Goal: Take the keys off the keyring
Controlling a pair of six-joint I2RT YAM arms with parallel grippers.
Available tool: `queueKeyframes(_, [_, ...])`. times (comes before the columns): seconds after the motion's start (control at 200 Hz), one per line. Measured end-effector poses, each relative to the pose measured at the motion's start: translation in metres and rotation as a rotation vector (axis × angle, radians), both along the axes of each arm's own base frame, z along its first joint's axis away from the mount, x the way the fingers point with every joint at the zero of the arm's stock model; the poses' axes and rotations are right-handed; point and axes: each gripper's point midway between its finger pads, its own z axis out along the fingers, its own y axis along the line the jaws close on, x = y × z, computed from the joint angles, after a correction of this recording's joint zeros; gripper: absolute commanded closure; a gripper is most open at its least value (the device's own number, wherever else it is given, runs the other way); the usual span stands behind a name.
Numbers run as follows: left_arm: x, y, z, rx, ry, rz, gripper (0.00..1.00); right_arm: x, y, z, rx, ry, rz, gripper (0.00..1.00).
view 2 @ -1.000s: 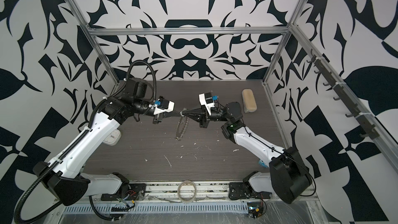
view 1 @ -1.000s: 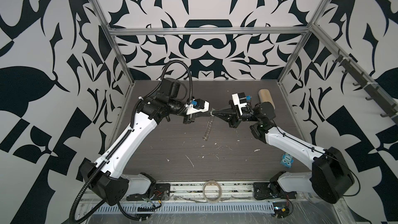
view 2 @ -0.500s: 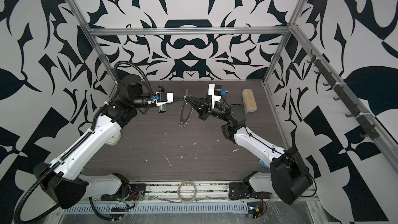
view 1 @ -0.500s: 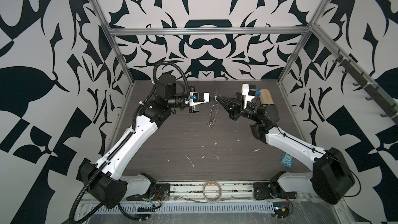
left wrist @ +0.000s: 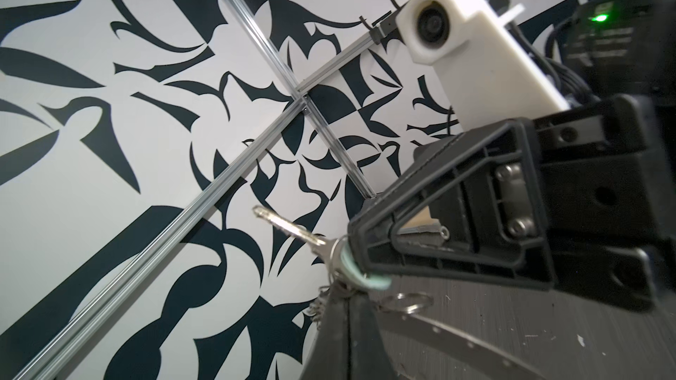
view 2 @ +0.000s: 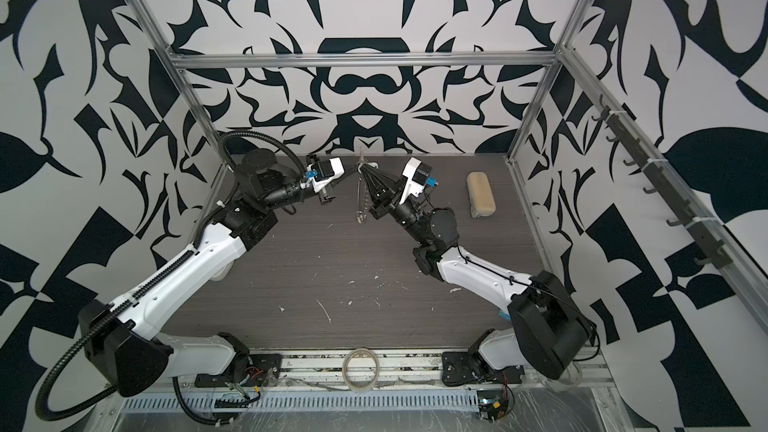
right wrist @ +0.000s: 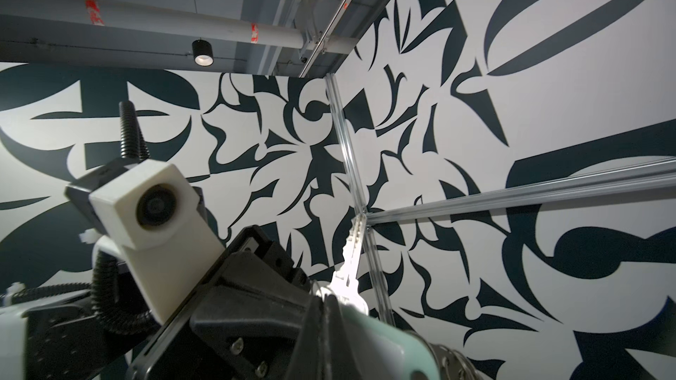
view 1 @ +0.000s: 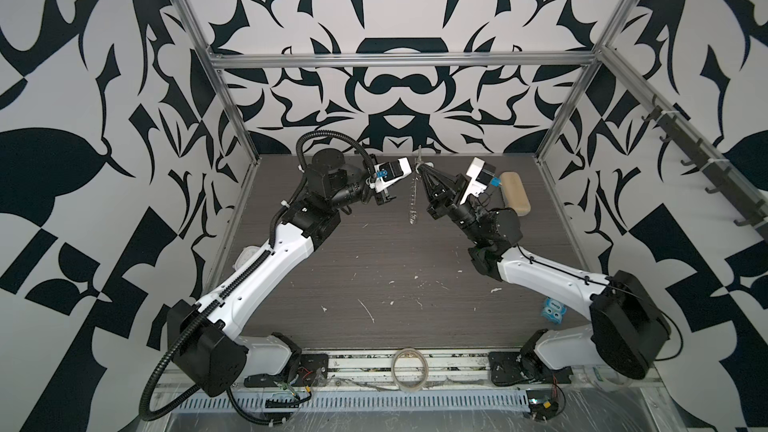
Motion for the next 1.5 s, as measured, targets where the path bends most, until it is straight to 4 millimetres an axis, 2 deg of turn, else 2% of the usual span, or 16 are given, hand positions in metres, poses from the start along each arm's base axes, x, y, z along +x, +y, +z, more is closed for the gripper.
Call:
queueKeyframes(0.25, [0.016,0.009,0.004,-0.047,0.001,0.111,1.0,0.017,0.012,0.011,0.13,0.008,-0.067,1.0])
queueKeyframes(0.475, [0.015,0.014,0.019,-0.097,-0.023,0.137,1.0,0.018,0.016,0.028,0.181,-0.02,-0.095,1.0])
queueKeyframes(0.605, [0.006,0.02,0.02,-0.075,-0.005,0.139,1.0,0.012,0.019,0.029,0.143,-0.04,-0.096,1.0])
queueKeyframes(0.83, [-0.021,0.024,0.026,-0.027,0.031,0.057,1.0,-0.013,0.02,0.035,0.008,-0.081,-0.09,1.0])
queueKeyframes(0.99, [-0.027,0.025,0.021,-0.005,0.06,0.045,1.0,-0.018,0.024,0.031,-0.091,-0.085,-0.096,1.0])
queueKeyframes(1.125, [-0.028,0.026,0.014,0.014,0.087,0.041,1.0,-0.018,0.027,0.026,-0.156,-0.073,-0.099,0.74])
queueKeyframes(1.295, [-0.033,0.024,0.001,0.043,0.127,0.011,1.0,-0.019,0.033,0.024,-0.2,-0.068,-0.078,0.69])
queueKeyframes(1.39, [-0.035,0.023,-0.003,0.053,0.141,0.001,1.0,-0.017,0.035,0.018,-0.219,-0.054,-0.077,0.58])
queueKeyframes(1.5, [-0.039,0.021,-0.007,0.064,0.155,-0.017,1.0,-0.019,0.034,0.017,-0.235,-0.044,-0.057,0.53])
